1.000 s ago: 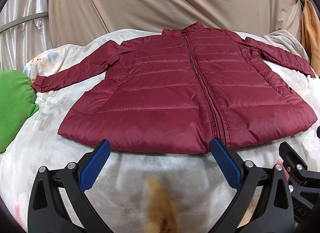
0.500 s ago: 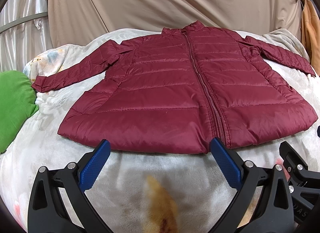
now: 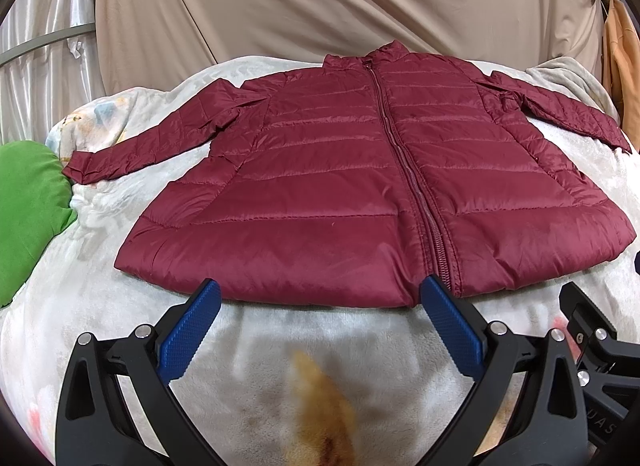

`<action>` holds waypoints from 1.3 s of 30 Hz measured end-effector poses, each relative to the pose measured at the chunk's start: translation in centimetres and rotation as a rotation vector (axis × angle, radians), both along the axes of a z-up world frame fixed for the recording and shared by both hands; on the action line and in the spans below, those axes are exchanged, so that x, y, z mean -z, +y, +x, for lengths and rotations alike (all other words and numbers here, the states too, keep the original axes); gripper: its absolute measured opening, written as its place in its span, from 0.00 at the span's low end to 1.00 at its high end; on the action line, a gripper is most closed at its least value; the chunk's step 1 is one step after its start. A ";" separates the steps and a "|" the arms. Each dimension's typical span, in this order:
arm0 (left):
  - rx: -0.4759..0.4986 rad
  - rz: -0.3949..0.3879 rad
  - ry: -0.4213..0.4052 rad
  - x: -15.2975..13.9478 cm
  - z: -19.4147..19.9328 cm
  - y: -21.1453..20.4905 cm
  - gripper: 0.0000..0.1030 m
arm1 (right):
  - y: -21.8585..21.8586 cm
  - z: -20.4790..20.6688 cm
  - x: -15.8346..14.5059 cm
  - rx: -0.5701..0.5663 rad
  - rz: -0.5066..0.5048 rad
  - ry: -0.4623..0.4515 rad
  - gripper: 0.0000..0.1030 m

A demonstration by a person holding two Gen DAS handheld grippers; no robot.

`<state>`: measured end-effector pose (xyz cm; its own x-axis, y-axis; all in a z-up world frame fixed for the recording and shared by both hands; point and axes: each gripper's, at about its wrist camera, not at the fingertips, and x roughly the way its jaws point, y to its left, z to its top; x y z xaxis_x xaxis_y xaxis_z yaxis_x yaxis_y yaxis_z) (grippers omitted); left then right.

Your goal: Fold large clothes

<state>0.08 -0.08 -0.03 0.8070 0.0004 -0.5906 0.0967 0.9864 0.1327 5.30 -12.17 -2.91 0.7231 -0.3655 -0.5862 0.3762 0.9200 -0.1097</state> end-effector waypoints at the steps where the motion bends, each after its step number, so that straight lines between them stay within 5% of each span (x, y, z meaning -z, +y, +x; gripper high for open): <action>1: 0.000 0.000 0.000 0.0 0.0 0.0 0.95 | 0.0 0.0 0.0 0.000 0.000 0.000 0.95; 34: 0.000 0.000 0.003 0.0 0.0 0.0 0.95 | -0.1 -0.1 0.0 -0.002 0.002 -0.001 0.95; 39: 0.009 -0.039 0.019 0.3 0.0 0.3 0.95 | -1.9 -0.1 -0.6 -0.037 0.104 0.011 0.95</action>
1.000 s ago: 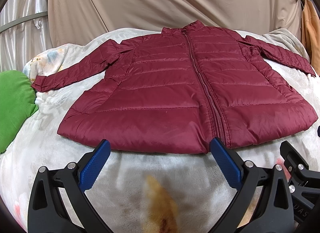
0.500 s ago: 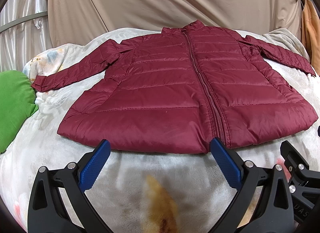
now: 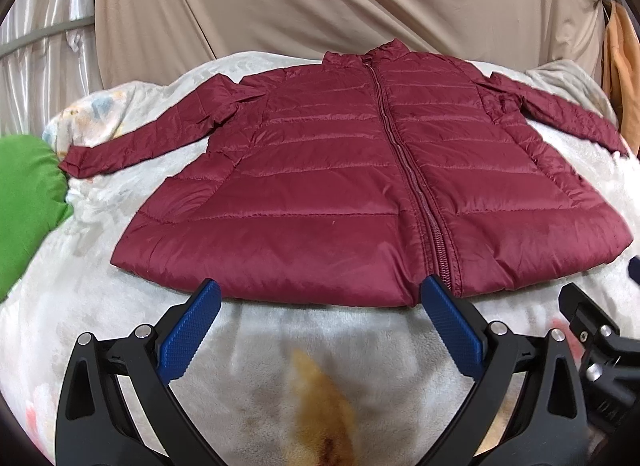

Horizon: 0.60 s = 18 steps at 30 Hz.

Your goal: Fold large clothes

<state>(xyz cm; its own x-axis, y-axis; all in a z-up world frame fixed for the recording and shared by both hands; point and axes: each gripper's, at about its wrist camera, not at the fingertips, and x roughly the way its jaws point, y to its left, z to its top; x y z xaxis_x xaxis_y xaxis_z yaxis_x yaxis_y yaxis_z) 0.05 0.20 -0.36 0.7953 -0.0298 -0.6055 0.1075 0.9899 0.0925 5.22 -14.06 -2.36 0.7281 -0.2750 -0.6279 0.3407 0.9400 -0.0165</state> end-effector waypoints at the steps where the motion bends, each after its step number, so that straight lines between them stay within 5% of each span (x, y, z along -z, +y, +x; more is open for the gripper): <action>1: 0.010 -0.035 -0.008 -0.2 0.0 0.4 0.95 | -0.8 -0.2 -0.3 -0.008 0.035 0.001 0.95; 5: 0.037 -0.117 -0.016 -1.3 0.0 2.5 0.95 | -6.1 -0.6 -2.3 0.051 0.048 -0.016 0.95; 10: 0.064 -0.160 -0.050 -4.4 1.1 4.7 0.95 | -18.4 0.1 -5.1 0.238 0.055 -0.067 0.95; 18: 0.011 -0.091 -0.072 -6.0 6.4 6.4 0.95 | -38.4 4.4 -3.9 0.492 0.286 -0.106 0.95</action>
<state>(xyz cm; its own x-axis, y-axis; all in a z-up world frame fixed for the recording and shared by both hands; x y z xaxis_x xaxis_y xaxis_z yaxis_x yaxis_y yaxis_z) 6.41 6.62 5.60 0.8361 -0.0908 -0.5410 0.1147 0.9933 0.0105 9.64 -52.46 1.52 0.6209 -0.4268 -0.6575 0.7246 0.6326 0.2735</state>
